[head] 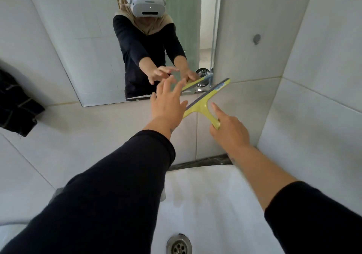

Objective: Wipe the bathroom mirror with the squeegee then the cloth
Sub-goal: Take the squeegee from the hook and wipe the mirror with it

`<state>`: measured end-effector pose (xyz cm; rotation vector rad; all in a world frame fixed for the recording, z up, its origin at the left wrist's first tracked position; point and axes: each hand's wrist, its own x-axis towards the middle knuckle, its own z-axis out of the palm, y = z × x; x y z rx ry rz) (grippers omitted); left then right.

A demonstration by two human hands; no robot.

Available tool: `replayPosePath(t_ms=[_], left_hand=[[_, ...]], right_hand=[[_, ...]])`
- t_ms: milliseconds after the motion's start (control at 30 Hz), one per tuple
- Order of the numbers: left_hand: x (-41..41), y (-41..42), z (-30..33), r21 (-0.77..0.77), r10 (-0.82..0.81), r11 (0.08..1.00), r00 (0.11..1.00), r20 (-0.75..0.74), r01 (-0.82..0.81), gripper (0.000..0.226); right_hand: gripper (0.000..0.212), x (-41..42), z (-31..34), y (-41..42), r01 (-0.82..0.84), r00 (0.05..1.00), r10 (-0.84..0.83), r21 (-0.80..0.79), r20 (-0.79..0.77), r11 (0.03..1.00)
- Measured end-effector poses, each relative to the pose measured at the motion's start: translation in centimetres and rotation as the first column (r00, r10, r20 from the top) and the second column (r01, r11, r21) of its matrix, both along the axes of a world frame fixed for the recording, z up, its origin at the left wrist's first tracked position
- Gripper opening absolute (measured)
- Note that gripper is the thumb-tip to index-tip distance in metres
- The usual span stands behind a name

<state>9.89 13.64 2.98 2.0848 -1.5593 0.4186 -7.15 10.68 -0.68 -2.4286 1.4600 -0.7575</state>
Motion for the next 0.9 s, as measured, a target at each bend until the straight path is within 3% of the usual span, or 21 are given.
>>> replayPosePath(t_ms=[100, 333, 467, 533, 600, 667, 733, 833, 900], left_hand=[[-3.3, -1.4, 1.6, 0.005, -0.111, 0.994, 0.988, -0.106, 0.112, 0.061], [-9.1, -3.4, 5.0, 0.015, -0.185, 0.979, 0.925, -0.333, 0.201, 0.067], [-10.0, -3.4, 5.9, -0.038, -0.187, 0.982, 0.894, -0.408, 0.187, 0.066], [-9.4, -3.3, 6.1, -0.061, -0.164, 0.986, 0.893, -0.418, 0.152, 0.067], [-8.7, -3.1, 6.3, -0.082, -0.149, 0.989, 0.885, -0.441, 0.126, 0.066], [-8.2, -2.8, 6.3, -0.09, -0.122, 0.992, 0.875, -0.468, 0.09, 0.066], [-7.9, -2.5, 6.2, -0.093, -0.095, 0.994, 0.857, -0.506, 0.055, 0.066], [-7.4, -2.5, 5.9, -0.109, -0.078, 0.994, 0.848, -0.525, 0.023, 0.058], [-6.6, -2.6, 5.5, -0.071, -0.056, 0.997, 0.913, -0.403, 0.03, 0.044]], right_hand=[[0.04, -3.3, 2.4, -0.1, 0.007, 0.994, -0.007, 0.002, -0.106, 1.0], [0.041, -8.4, 7.5, -0.3, -0.078, 0.93, 0.055, -0.049, -0.363, 0.996], [0.043, -10.6, 9.7, -0.9, 0.027, 0.934, -0.033, -0.023, -0.356, 0.999], [0.045, -11.9, 10.8, -1.5, 0.078, 0.981, -0.053, 0.133, -0.186, 0.988], [0.039, -13.1, 11.6, -2.0, 0.018, 0.982, -0.077, 0.327, 0.17, 0.945], [0.037, -13.6, 11.9, -2.4, -0.105, 0.821, -0.211, 0.504, 0.531, 0.858], [0.034, -13.4, 12.0, -2.7, -0.257, 0.593, -0.32, 0.55, 0.739, 0.795], [0.028, -12.3, 11.9, -3.4, -0.365, 0.34, -0.4, 0.512, 0.851, 0.778], [0.026, -11.7, 12.2, -4.0, -0.364, 0.255, -0.417, 0.487, 0.872, 0.794]])
